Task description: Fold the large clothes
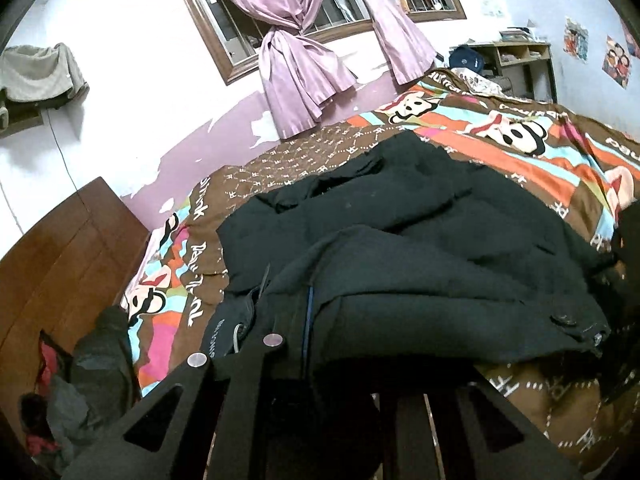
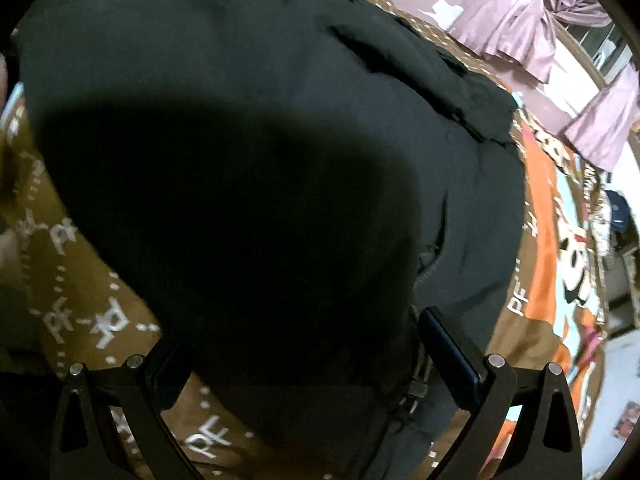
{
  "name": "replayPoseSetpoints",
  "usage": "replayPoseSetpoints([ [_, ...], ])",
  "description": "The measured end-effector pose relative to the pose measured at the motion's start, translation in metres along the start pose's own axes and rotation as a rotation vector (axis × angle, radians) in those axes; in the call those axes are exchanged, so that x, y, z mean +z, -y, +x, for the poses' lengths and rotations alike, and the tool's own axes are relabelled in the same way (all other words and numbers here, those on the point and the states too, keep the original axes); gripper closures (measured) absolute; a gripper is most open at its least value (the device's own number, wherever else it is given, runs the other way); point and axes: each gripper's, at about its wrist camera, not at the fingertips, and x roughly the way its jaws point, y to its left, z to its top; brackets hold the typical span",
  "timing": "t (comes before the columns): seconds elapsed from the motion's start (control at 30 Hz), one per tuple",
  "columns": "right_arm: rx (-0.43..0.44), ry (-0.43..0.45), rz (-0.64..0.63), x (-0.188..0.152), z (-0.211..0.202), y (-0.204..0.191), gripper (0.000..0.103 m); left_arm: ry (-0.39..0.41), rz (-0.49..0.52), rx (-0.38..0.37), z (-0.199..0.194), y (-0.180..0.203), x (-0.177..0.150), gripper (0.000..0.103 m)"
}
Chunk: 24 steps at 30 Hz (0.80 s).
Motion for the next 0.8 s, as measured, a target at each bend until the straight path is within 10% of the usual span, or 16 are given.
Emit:
replayPoseSetpoints([
  [0.17, -0.096, -0.021, -0.014, -0.006, 0.013, 0.009, 0.001, 0.004, -0.011, -0.005, 0.001, -0.005, 0.005, 0.093],
  [0.5, -0.071, 0.161, 0.062, 0.012, -0.046, 0.078, 0.083, -0.019, -0.038, -0.004, -0.004, -0.019, -0.019, 0.093],
  [0.8, -0.006, 0.363, 0.164, 0.052, -0.118, 0.118, 0.094, 0.017, -0.177, -0.026, -0.021, -0.049, -0.008, 0.096],
])
